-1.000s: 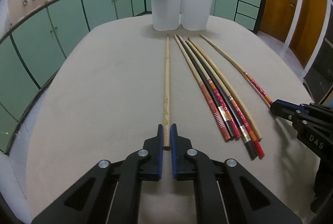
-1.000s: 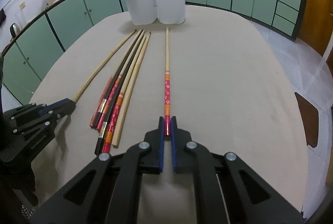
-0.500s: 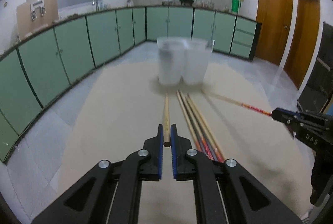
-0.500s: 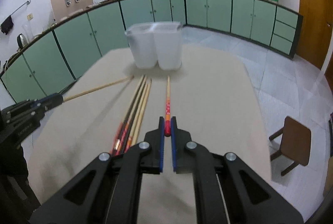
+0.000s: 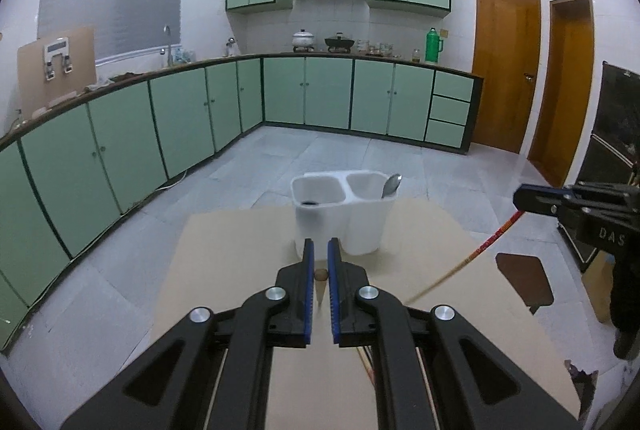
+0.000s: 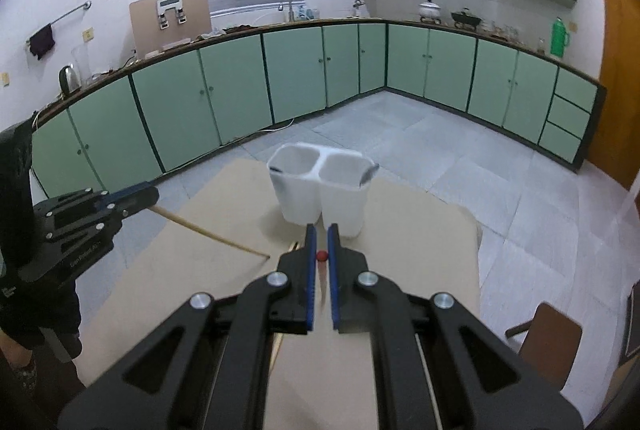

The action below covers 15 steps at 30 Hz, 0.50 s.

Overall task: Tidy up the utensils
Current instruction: 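Lift both chopsticks into the white holder and open both tools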

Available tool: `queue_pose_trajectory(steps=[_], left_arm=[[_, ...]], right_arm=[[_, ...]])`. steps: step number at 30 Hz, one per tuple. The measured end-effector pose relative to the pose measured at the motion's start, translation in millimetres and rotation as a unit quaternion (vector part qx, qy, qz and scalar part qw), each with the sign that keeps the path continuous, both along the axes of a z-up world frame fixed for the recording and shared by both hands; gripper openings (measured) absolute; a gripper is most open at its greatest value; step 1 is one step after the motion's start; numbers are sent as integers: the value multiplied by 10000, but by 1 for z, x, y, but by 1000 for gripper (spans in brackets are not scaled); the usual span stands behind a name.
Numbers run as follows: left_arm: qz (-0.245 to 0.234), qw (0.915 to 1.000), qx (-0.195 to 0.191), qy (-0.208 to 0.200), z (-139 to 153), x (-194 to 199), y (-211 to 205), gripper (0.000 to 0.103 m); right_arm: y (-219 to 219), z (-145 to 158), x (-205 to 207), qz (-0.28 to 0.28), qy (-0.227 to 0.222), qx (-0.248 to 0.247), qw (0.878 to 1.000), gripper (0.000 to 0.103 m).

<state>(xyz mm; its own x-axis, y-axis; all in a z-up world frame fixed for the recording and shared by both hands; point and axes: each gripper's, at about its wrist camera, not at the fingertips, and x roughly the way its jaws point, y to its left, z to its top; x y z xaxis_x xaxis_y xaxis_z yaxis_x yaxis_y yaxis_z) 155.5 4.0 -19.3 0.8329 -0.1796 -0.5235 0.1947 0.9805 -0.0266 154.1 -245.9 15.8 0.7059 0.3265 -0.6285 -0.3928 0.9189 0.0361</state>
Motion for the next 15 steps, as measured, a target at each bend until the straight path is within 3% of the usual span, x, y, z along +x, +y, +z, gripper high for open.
queue_pose_trajectory(steps=[7, 15], left_arm=[[-97, 9998, -159, -40, 19, 19, 1, 7], [-301, 9976, -287, -559, 72, 24, 0, 7]], right_arm=[[-4, 35, 29, 111, -84, 120, 9998, 5], [-9, 94, 61, 215, -446, 477, 9976, 5]])
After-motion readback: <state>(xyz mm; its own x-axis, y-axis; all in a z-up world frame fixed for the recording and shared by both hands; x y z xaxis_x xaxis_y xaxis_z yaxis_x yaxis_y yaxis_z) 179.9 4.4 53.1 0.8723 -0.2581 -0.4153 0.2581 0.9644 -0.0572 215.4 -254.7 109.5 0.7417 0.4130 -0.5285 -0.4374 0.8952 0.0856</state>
